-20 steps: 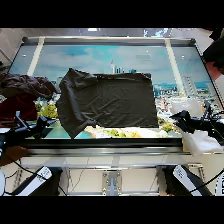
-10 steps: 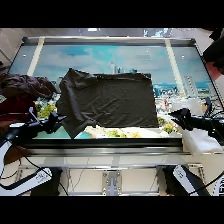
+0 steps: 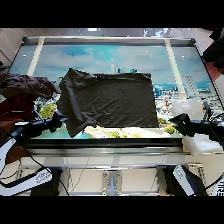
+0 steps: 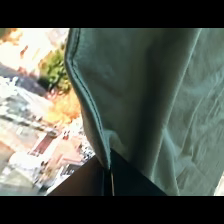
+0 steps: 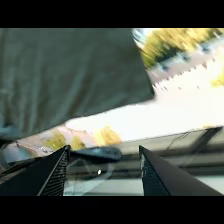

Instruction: Fold the shirts.

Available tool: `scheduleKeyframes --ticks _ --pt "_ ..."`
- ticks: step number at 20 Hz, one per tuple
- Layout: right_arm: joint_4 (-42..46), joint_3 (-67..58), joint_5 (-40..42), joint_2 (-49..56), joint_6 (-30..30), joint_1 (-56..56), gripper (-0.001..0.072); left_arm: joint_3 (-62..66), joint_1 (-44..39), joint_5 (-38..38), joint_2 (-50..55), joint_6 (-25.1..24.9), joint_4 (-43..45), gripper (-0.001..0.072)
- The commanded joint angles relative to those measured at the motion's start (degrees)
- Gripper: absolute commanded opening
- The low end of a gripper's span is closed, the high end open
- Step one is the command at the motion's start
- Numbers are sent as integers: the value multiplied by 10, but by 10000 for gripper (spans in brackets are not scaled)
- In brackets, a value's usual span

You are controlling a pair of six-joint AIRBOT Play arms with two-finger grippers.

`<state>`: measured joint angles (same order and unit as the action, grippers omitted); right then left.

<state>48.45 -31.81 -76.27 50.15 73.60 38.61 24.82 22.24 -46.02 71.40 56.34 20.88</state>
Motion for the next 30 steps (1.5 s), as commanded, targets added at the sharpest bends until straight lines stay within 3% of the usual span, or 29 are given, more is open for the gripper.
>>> scheduleKeyframes --ticks 1,4,10,15,18,19,21,25,28,30 --pt "26 78 49 0 83 -2 481 0 -1 -13 -8 -3 -4 16" --pt "-117 144 148 11 64 -23 478 0 -1 -14 -17 -3 -3 16" --pt "-184 150 301 95 63 -186 478 0 -1 -16 -24 -3 -4 16" --pt "-259 147 361 143 64 -220 476 0 -1 -17 -24 -3 -3 15" --pt "-277 129 389 147 64 -220 202 0 -1 -17 -24 -3 -4 15" --pt "-277 122 388 147 64 -220 166 1 -1 -17 -24 -3 -4 15" --pt "-276 104 388 146 56 -220 12 1 -1 -17 -26 -3 -4 15" --pt "-271 17 316 125 -109 -220 9 29 7 -38 -98 -20 -2 14" --pt "-204 -97 217 62 -117 -218 8 86 42 -107 -214 -19 -4 13" --pt "-108 -188 137 -15 -106 -218 7 141 70 -135 -314 0 -3 13"
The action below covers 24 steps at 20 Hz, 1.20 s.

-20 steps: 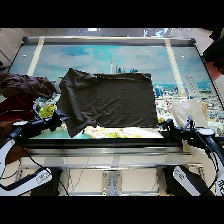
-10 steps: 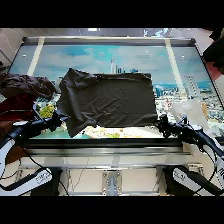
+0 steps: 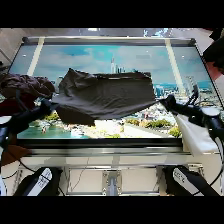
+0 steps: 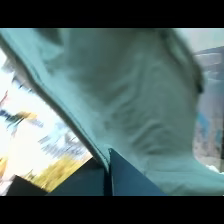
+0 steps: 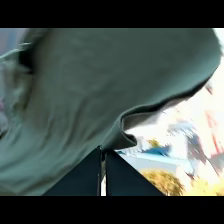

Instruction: Fold the shirts.

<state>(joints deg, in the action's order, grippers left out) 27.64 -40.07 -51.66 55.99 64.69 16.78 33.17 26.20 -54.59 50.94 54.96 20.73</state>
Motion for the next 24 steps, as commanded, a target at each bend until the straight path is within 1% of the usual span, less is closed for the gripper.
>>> scheduleKeyframes --ticks 1,2,4,5,6,8,9,10,11,12,14,16,17,18,19,20,22,24 --pt "166 -155 -142 -122 14 0 7 90 46 -48 -158 41 -2 13" --pt "225 -204 -164 -171 48 0 7 133 66 -52 -206 70 -2 13" --pt "319 -309 -180 -265 87 0 7 240 108 -79 -275 78 19 12" --pt "351 -366 -177 -298 100 0 5 303 127 -89 -292 91 56 11" --pt "376 -422 -178 -315 103 0 5 376 136 -89 -296 121 123 11" --pt "410 -535 -182 -311 103 0 4 515 136 -93 -277 146 251 11" --pt "430 -583 -181 -299 103 0 4 585 125 -103 -253 168 320 11" --pt "449 -615 -182 -282 103 0 4 628 108 -121 -230 184 348 11" --pt "464 -633 -187 -261 103 0 4 652 89 -144 -206 185 343 12" --pt "469 -635 -202 -240 103 0 4 653 72 -157 -185 186 323 12" --pt "462 -630 -259 -179 103 0 4 642 66 -188 -133 186 278 11" --pt "423 -611 -297 -104 107 0 5 625 66 -221 -71 185 240 11" --pt "387 -598 -303 -62 106 0 5 609 62 -238 -39 179 222 11" --pt "347 -584 -302 -23 95 0 5 587 42 -253 -7 170 223 11" --pt "305 -567 -302 20 80 0 6 562 10 -261 27 160 239 12" --pt "282 -554 -300 61 76 -3 6 536 -25 -258 58 157 263 12" --pt "294 -536 -290 143 75 -19 6 495 -100 -226 130 145 333 12" --pt "317 -525 -256 226 74 -41 6 481 -160 -155 216 148 426 13"
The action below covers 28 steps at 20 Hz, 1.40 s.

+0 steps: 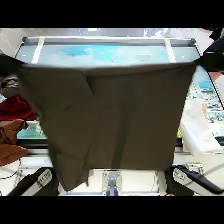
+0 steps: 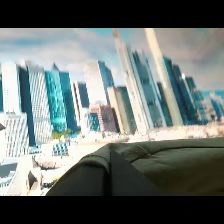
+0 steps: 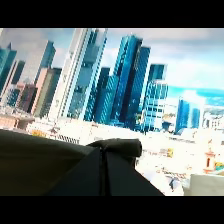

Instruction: Fold the shirts.

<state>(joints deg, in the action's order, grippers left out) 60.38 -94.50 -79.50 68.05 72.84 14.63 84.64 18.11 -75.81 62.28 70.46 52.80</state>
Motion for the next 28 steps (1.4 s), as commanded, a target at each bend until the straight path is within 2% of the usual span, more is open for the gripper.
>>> scheduleKeyframes --ticks 1,3,5,7,9,11,13,16,18,23,28 --pt "-1 19 51 151 -7 -32 6 -33 -100 111 151 -5 144 13" --pt "-3 19 130 227 -4 -49 6 -33 -120 245 231 20 174 13" --pt "-9 17 223 288 12 -60 6 -18 -127 348 293 40 175 13" --pt "-12 -2 273 330 28 -62 6 20 -130 371 336 39 175 13" --pt "-12 -22 279 341 28 -62 6 45 -130 371 351 39 175 14" --pt "-5 -47 246 341 26 -62 6 47 -130 355 344 37 176 14" --pt "5 -73 173 340 24 -62 6 47 -130 297 337 37 205 14" --pt "61 -77 74 334 16 -76 6 39 -131 161 336 37 288 13" --pt "106 -74 26 333 17 -94 6 14 -131 144 333 37 291 13" --pt "120 16 56 334 18 -104 6 -47 -144 145 334 37 291 13" --pt "118 102 128 341 21 -104 6 -63 -146 136 335 37 291 13"
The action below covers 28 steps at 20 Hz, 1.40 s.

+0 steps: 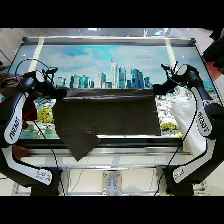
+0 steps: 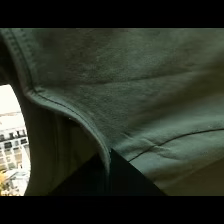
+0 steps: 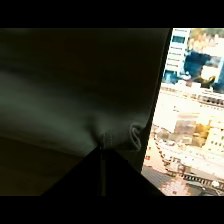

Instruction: Fold the shirts.

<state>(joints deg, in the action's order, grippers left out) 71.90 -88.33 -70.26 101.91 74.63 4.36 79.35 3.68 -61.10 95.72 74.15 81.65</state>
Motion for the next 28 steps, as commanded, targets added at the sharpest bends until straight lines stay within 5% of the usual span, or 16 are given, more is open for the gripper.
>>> scheduleKeyframes --ticks 1,3,4,5,6,9,13,16,17,21,28 --pt "-1 44 38 4 3 -1 8 -10 -1 -16 0 0 2 14" --pt "-20 43 31 2 4 -1 20 -10 -1 -31 0 0 2 15" --pt "-35 35 7 1 4 -1 90 -10 -1 -43 0 1 2 102" --pt "-44 23 -24 -6 4 -1 227 -10 -2 -57 -5 1 1 394" --pt "-45 2 -69 -19 4 -1 339 -10 -1 -72 -19 1 -22 549" --pt "53 -82 -204 -97 4 10 339 -11 16 -84 -131 0 -67 544" --pt "55 -10 -183 -265 3 81 339 -177 99 -82 -378 -6 -67 543" --pt "-20 182 -104 -373 5 126 344 -421 194 -92 -549 135 -77 533" --pt "-38 228 -97 -387 11 134 351 -473 220 -122 -577 142 -110 533" --pt "-71 274 -100 -381 10 142 352 -606 269 -155 -585 133 -256 531" --pt "-170 274 -66 -382 -22 142 350 -649 266 -67 -458 111 -285 531"
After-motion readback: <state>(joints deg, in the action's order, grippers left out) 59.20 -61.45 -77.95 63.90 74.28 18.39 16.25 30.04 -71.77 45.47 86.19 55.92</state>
